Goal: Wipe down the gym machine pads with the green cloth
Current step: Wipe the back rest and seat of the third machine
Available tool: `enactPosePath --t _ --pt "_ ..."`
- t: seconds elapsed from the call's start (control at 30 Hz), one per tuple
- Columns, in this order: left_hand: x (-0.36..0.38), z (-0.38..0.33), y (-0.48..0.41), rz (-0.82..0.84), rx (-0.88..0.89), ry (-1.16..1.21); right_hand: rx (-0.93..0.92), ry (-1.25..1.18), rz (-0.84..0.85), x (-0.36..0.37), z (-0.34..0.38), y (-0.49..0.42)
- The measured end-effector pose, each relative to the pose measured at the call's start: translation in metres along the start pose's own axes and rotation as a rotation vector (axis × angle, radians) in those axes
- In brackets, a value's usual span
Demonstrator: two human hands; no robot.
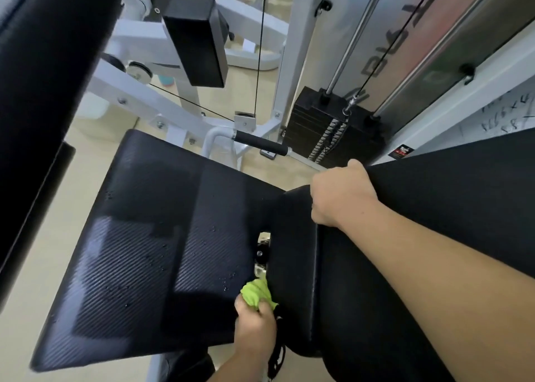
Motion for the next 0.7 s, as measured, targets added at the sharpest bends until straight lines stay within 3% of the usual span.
enactPosePath --t 0.1,0.17,0.27,0.33,0.43,0.53,0.6,0.7 --pt "-0.001 -0.062 -0.014 -0.032 0.065 0.015 -0.019 -0.005 0.061 -0.003 -0.001 -0.001" --pt "0.002 -0.139 -0.025 0.017 0.293 0.115 -0.057 -0.015 0.123 -0.008 -0.004 -0.002" --pt "0.018 -0.246 -0.039 0.233 0.707 0.186 -0.046 -0.058 0.103 -0.029 -0.021 -0.010" --pt "0.029 -0.267 -0.059 0.306 0.817 0.103 0.030 -0.059 0.123 -0.034 -0.038 -0.019" --pt "0.024 -0.245 -0.095 0.295 0.659 -0.014 0.130 -0.034 0.252 -0.026 -0.050 -0.024" --pt "0.015 -0.252 -0.118 0.333 0.544 -0.114 0.120 -0.097 0.256 -0.020 -0.046 -0.027" --pt "0.021 -0.283 -0.123 0.421 0.535 -0.142 0.118 -0.137 0.229 -0.024 -0.045 -0.029" --pt "0.055 -0.331 -0.107 0.685 0.637 -0.187 0.123 -0.165 0.188 -0.022 -0.048 -0.033"
Point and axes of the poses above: each hand's wrist, its own y-axis away from the middle knuckle, its own x-axis out of the palm, z = x × y, the point moved 5 cm from there along -y, towards the middle knuckle, and after that the axes turned 12 degrees about x, right-handed, at the moved point
